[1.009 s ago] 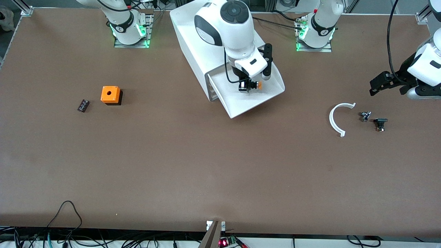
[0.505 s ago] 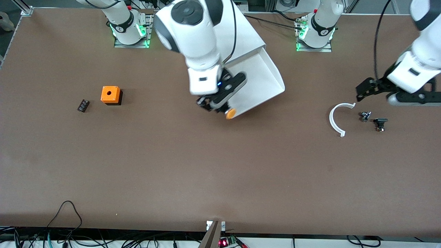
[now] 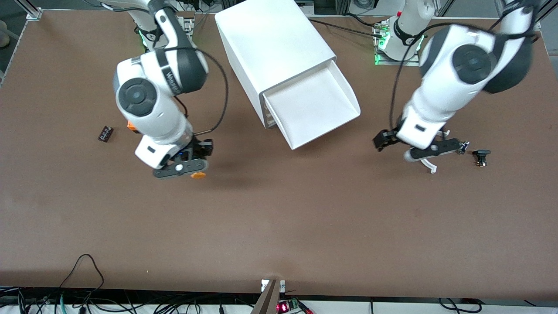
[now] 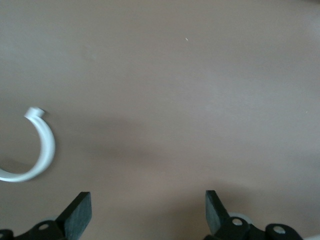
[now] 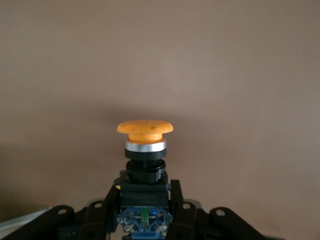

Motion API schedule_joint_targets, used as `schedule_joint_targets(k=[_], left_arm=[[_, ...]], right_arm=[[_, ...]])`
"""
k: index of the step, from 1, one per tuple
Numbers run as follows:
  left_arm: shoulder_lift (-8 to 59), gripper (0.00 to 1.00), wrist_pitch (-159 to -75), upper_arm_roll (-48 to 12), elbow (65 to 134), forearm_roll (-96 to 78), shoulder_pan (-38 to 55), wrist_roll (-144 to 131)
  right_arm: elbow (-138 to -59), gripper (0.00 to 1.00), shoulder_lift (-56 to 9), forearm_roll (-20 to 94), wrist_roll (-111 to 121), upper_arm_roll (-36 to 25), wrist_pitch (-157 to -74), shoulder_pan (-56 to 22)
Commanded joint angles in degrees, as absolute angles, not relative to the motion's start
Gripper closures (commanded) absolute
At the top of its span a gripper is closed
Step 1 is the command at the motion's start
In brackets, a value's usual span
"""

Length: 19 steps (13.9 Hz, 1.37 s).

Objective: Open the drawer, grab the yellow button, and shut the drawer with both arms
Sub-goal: 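Lift the yellow button out with the right gripper while the left gripper reaches the drawer, then push the drawer shut with the left gripper while the right gripper carries the button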

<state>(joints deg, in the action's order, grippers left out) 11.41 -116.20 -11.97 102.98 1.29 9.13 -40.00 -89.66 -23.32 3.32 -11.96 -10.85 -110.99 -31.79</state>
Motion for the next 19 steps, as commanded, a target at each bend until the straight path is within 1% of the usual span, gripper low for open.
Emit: schedule_joint_targets(k=[1,4,6,9,12,14,16,18,19], left_arm=[[15.3,0.00,-120.2,-11.6,103.3,2.3,13.1,-49.1],[17.0,0.00,-124.2,-11.6,105.5,2.2,16.7,-56.8],[17.1,0.00,-126.5,-11.7,107.4,2.1,18.0,-60.5],[16.7,0.00,-126.9,-13.3,109.9,2.0,18.8,-61.1],[14.9,0.00,-126.9,-17.7,113.3,2.0,18.4,-60.1],[13.5,0.00,-126.8,-21.5,115.9,2.0,18.1,-60.1],[12.7,0.00,-126.9,-26.0,117.9,1.7,17.7,-60.1],[10.7,0.00,-126.8,-30.2,119.4,0.4,15.6,-60.1],[9.9,0.00,-126.7,-31.4,119.4,-0.8,14.4,-60.1]], right_arm=[[-97.4,0.72,-19.9,0.4,-14.6,-10.4,-111.9,-27.7],[-103.9,0.72,-20.0,0.4,-14.9,-10.4,-114.4,-24.2],[-109.3,0.72,-20.0,-1.2,-11.6,-10.3,-119.8,-22.0],[-113.1,0.72,-20.3,-1.8,-4.2,-10.3,-126.3,-18.4],[-115.7,0.72,-21.4,-1.8,3.1,-10.3,-131.6,-15.7],[-117.7,0.72,-21.9,-1.9,6.8,-10.3,-134.5,-14.4],[-121.2,0.71,-22.2,-1.9,9.6,-10.3,-139.4,-12.1],[-123.8,0.71,-23.6,-1.8,11.6,-10.3,-143.9,-10.9],[-124.2,0.70,-24.2,-1.9,12.1,-10.3,-144.4,-10.8]])
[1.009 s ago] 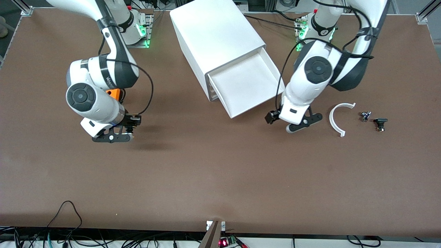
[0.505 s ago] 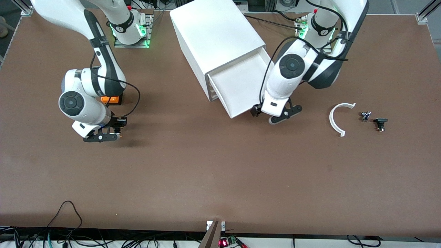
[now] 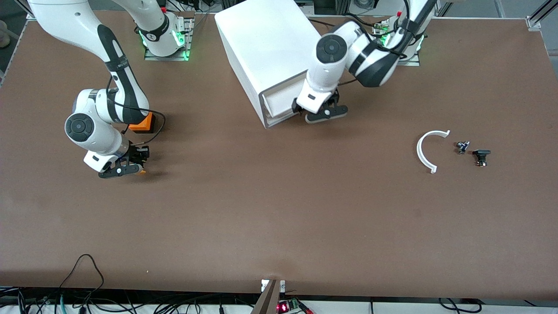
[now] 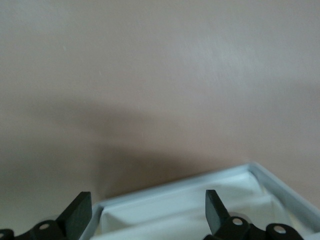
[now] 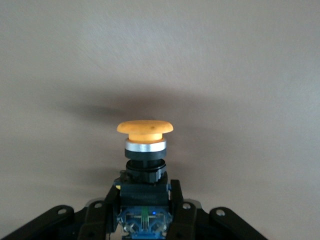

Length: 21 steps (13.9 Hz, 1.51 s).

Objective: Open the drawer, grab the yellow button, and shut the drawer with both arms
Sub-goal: 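Lower the yellow button beside the orange box and open the right gripper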

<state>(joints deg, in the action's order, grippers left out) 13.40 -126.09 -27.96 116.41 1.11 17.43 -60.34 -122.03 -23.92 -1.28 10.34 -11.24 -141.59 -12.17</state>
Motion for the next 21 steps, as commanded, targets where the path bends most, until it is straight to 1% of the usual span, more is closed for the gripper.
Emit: schedule_joint_targets(k=[1,2,3,4,5,6,8,11,13,15,17,19,21], left_arm=[[9.4,0.00,-126.6,-32.4,119.4,-2.6,14.2,-60.1],[9.1,0.00,-126.6,-33.1,119.4,-3.9,13.4,-60.0],[9.1,0.00,-126.9,-33.3,119.4,-4.4,12.9,-60.0],[9.1,0.00,-127.0,-33.3,119.4,-5.1,12.9,-60.0],[9.0,0.00,-127.0,-33.4,119.4,-5.5,12.9,-60.0],[9.1,0.00,-126.7,-33.7,119.5,-5.6,12.9,-60.0],[9.1,0.00,-126.6,-36.8,121.5,-6.2,12.8,-60.0],[9.0,0.00,-126.6,-38.1,121.9,-6.2,12.8,-60.0],[9.0,0.00,-126.7,-38.3,121.8,-6.2,12.8,-60.0],[8.4,0.00,-126.7,-38.3,121.7,-6.2,11.4,-60.0],[8.2,0.00,-127.1,-38.1,121.3,-5.5,9.1,-59.9],[7.3,0.00,-127.6,-37.1,120.9,-5.4,5.0,-59.9],[5.9,0.00,-130.0,-32.4,119.6,-5.4,2.9,-59.9]], right_arm=[[-124.3,0.69,-24.4,-1.9,12.1,-10.2,-144.4,-10.8],[-124.4,0.65,-25.0,-1.8,12.1,-10.2,-144.4,-10.8],[-124.4,0.54,-25.1,-1.8,11.9,-10.2,-144.4,-10.8],[-124.1,0.33,-25.0,-1.5,11.1,-10.1,-143.9,-10.8],[-123.9,0.00,-24.4,-1.2,11.1,-10.1,-143.4,-10.8],[-123.2,0.00,-23.7,-0.8,10.6,-10.0,-142.0,-10.8],[-119.5,0.00,-21.9,-0.7,7.6,-9.5,-135.1,-10.8],[-109.2,0.00,-20.9,0.6,4.2,-8.4,-120.8,-10.9],[-102.4,0.00,-20.8,3.7,3.4,-7.8,-113.2,-10.9],[-96.1,0.00,-20.8,4.3,-1.9,-7.7,-106.3,-11.0],[-90.1,0.00,-20.7,4.1,-7.2,-5.8,-100.2,-11.0],[-82.8,0.00,-20.7,3.4,-9.5,-5.5,-91.5,-11.9],[-74.7,0.00,-20.4,3.8,-12.4,-5.5,-84.1,-12.7]])
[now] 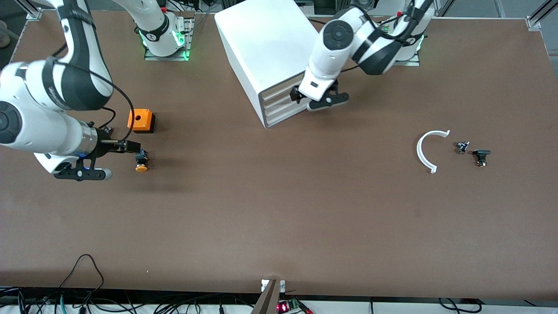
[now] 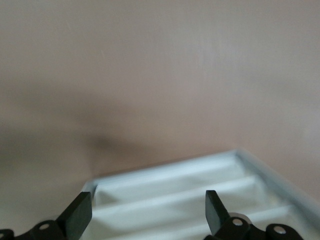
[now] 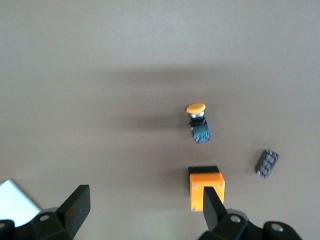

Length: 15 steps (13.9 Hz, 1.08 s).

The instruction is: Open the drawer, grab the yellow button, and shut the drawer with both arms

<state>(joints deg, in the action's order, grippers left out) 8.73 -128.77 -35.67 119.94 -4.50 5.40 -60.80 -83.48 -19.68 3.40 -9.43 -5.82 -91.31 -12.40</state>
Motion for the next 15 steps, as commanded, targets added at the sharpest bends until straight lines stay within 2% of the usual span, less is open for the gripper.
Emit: schedule_joint_targets(k=[1,3,5,7,9,11,15], left_arm=[[5.4,0.00,-129.9,-29.0,118.2,-5.4,2.9,-59.9],[4.1,0.00,-129.2,-23.1,115.2,-5.4,2.7,-59.9],[1.9,0.00,-125.1,-20.0,113.0,-5.6,2.5,-53.8],[0.6,0.00,-116.7,-15.4,108.5,-5.6,2.5,-42.9],[0.1,0.00,-107.8,-10.2,103.5,-5.7,2.5,-33.5],[-0.2,0.00,-100.1,-5.5,97.6,-6.2,2.5,-28.4],[-0.5,0.00,-90.0,-3.9,91.1,-4.1,2.5,-28.4]], right_arm=[[-70.8,0.00,-20.2,3.4,-12.1,-5.5,-81.2,-12.7],[-68.4,0.00,-19.7,3.3,-12.3,-6.4,-80.2,-12.7],[-68.9,0.00,-19.4,0.7,-10.1,-7.0,-80.3,-11.3],[-75.0,0.00,-15.9,-5.3,-8.3,-6.9,-82.8,-10.2],[-82.6,0.00,-11.4,-5.4,-8.0,-6.2,-87.9,-7.2],[-85.8,0.00,-9.6,-5.4,-4.2,-2.0,-91.3,-1.8],[-85.8,0.00,-9.7,-5.3,-3.4,-1.1,-91.3,-0.4]])
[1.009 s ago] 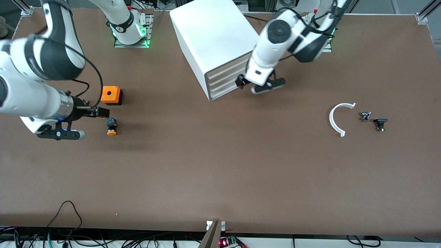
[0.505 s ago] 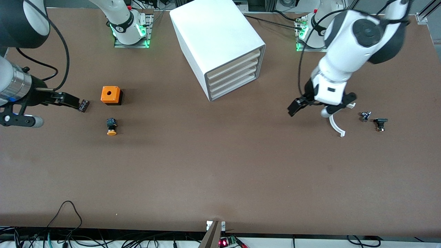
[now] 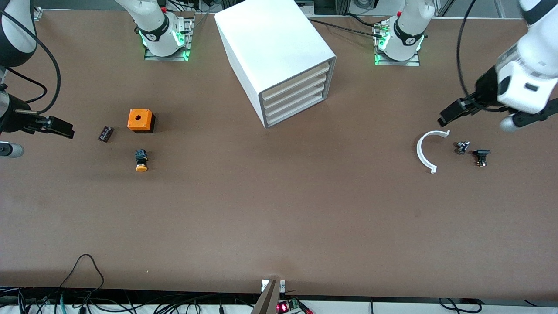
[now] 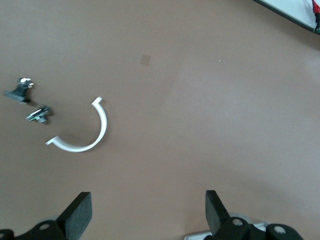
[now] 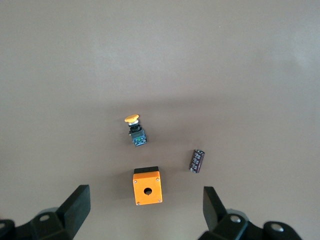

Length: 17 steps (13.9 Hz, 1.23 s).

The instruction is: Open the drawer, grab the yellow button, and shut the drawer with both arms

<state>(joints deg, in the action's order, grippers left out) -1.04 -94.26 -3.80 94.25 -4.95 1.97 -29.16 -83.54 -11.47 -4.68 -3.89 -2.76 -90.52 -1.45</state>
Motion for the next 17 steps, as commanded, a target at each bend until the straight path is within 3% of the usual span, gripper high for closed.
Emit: schedule_joint_targets(k=[1,5,9,17], left_arm=[[-1.4,0.00,-89.7,-4.0,91.1,-1.5,2.6,-28.3],[-1.8,0.00,-89.5,-3.8,91.1,1.2,2.6,-16.5],[-1.8,0.00,-89.8,-3.8,91.0,1.2,2.6,-11.6],[-1.1,0.00,-89.5,-4.3,89.6,1.1,2.7,-11.7]], right_arm=[[-85.8,0.00,-9.7,-5.3,-3.1,-1.2,-91.1,-0.4],[-87.4,0.00,-8.4,-4.4,1.8,-1.4,-91.8,-0.4],[-103.0,0.00,2.4,-4.4,-0.9,-1.6,-99.5,-0.4],[-100.8,0.00,2.0,-3.9,-0.9,-2.1,-98.9,-0.4]])
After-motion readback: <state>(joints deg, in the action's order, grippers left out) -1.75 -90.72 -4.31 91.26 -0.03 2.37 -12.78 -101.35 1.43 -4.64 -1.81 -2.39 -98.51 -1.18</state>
